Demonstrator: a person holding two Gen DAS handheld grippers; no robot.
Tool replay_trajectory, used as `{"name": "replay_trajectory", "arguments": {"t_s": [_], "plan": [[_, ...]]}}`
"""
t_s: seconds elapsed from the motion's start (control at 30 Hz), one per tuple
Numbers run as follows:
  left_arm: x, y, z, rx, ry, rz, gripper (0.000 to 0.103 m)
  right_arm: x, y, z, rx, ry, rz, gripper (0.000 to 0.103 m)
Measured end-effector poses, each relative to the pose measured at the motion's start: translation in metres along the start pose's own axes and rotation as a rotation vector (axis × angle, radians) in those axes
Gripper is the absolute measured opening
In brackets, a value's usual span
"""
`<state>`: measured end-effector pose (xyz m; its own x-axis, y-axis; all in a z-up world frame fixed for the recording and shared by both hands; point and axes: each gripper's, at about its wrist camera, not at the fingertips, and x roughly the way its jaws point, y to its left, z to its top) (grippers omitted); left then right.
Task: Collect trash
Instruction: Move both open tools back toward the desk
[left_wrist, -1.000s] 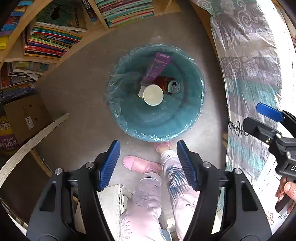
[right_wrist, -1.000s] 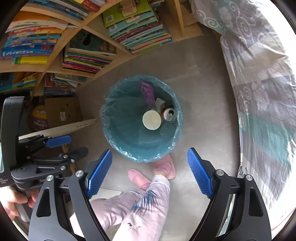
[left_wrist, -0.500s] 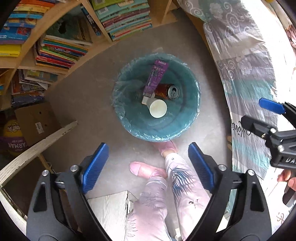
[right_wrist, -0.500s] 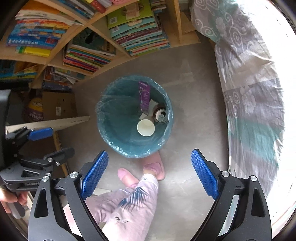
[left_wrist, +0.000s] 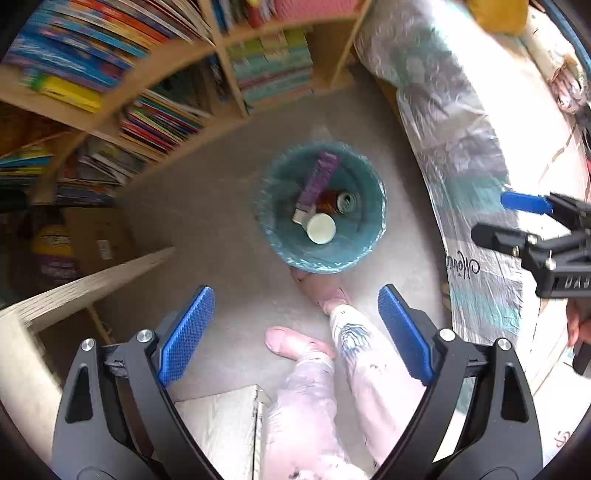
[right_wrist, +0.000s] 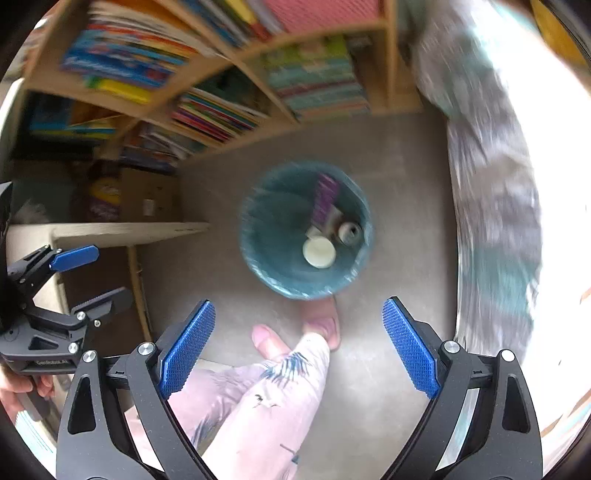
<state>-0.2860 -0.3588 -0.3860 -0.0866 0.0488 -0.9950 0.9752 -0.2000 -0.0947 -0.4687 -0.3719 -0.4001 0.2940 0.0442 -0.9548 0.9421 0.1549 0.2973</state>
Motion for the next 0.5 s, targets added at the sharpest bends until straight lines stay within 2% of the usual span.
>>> {"name": "replay_trajectory", "arguments": {"t_s": [0.1,0.17,0.33,0.5], "plan": [[-0.044,0.015,-0.02,-0.052,-0.075,-0.021,0.095,-0.027,0.028,0.006,-0.065,-0.045,0.028,0.091],[-0.066,0.025,-0.034,-0.082,-0.104,-0.039,0.096,-0.047,0.051,0.012,-0.115,-0.08,0.057,0.091],[-0.118,0.048,-0.07,-0.158,-0.152,0.027,0.096,-0.09,0.114,0.024,-0.25,-0.147,0.118,0.091],[-0.166,0.08,-0.103,-0.252,-0.232,0.074,0.096,-0.111,0.183,0.04,-0.409,-0.137,0.163,0.091]]}}
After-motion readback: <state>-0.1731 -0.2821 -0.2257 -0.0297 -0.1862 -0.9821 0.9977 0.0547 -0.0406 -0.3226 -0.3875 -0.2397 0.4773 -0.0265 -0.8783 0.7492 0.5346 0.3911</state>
